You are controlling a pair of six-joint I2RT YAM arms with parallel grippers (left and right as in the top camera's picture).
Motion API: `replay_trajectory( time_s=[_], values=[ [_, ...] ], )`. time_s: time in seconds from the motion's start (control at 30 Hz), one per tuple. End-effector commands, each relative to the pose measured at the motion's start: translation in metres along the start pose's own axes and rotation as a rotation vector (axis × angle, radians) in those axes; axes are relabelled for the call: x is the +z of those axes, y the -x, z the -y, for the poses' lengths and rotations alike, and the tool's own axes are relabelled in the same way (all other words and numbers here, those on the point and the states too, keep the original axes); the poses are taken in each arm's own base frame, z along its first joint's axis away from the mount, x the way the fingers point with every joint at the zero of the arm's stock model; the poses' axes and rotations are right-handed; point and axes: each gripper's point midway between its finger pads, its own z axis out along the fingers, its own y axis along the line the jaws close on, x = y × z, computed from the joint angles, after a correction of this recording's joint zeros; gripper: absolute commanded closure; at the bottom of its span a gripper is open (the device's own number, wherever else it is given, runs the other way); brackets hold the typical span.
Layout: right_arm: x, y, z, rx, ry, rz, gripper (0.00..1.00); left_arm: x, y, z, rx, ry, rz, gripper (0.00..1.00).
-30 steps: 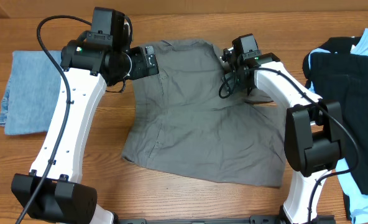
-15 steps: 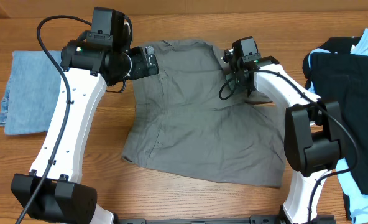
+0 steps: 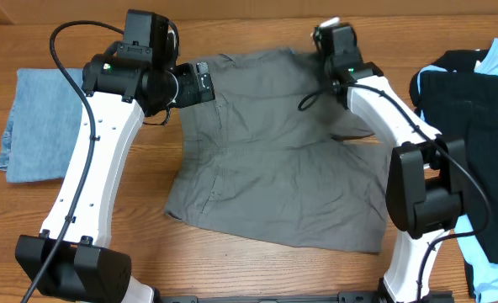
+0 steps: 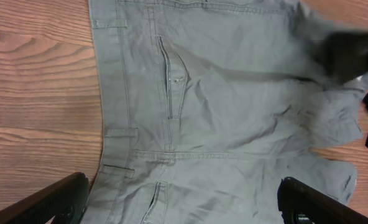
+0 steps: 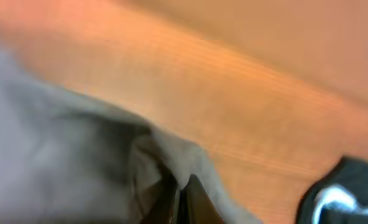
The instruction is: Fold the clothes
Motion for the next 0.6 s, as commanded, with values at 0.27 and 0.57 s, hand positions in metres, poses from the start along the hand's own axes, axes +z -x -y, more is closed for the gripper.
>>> replay_trajectory(
  time_s=[0.27,0.57],
  values=[
    [0.014,0.053,0.112,0.285,-0.093,0.292,0.0,0.001,-0.001,0.002,-0.001,-0.008,-0.006,0.0],
    [0.019,-0.003,0.033,0.198,0.259,0.042,0.09,0.001,-0.001,0.002,-0.001,-0.008,-0.006,0.0]
  ],
)
